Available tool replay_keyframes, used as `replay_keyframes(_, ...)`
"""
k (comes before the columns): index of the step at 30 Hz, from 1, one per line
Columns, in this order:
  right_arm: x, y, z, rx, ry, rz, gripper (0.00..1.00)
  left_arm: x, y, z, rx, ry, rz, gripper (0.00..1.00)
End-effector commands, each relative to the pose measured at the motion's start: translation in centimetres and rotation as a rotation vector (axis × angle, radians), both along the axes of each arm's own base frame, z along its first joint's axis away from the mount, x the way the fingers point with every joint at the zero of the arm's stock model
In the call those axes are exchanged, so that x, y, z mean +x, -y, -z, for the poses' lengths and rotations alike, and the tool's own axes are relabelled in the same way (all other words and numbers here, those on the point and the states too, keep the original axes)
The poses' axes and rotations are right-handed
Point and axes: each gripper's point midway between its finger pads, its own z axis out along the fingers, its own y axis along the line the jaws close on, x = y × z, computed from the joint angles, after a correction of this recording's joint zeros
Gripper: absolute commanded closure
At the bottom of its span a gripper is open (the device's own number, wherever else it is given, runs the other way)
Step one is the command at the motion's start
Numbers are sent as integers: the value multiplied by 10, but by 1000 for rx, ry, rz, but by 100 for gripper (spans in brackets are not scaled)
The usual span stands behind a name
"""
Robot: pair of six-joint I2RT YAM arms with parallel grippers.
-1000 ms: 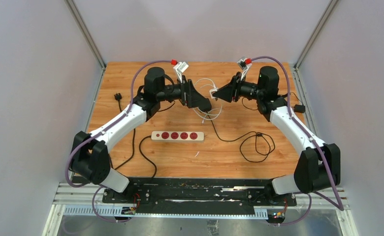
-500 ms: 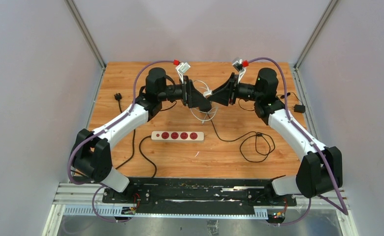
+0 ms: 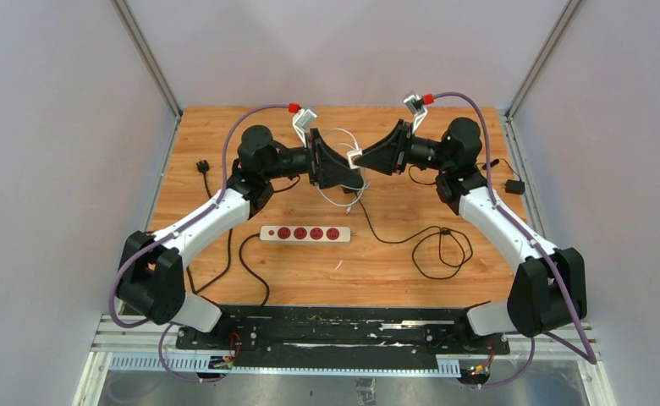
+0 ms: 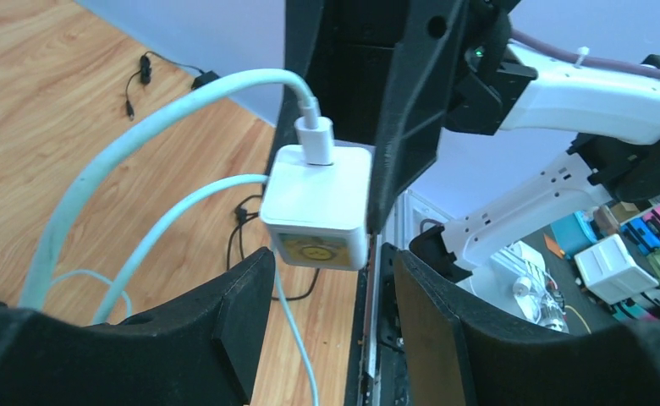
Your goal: Insert the plug
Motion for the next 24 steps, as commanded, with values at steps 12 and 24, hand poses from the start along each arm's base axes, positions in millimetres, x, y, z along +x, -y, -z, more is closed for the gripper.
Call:
replay_keyframes(12,-34,-9,-15,18,24,-91,95,-21,-3,-43,-159,93,59,77)
replay_keyframes(24,-36,-8,-14,-33,-2,-75,37,-16,2,-22,-107,101,79,100)
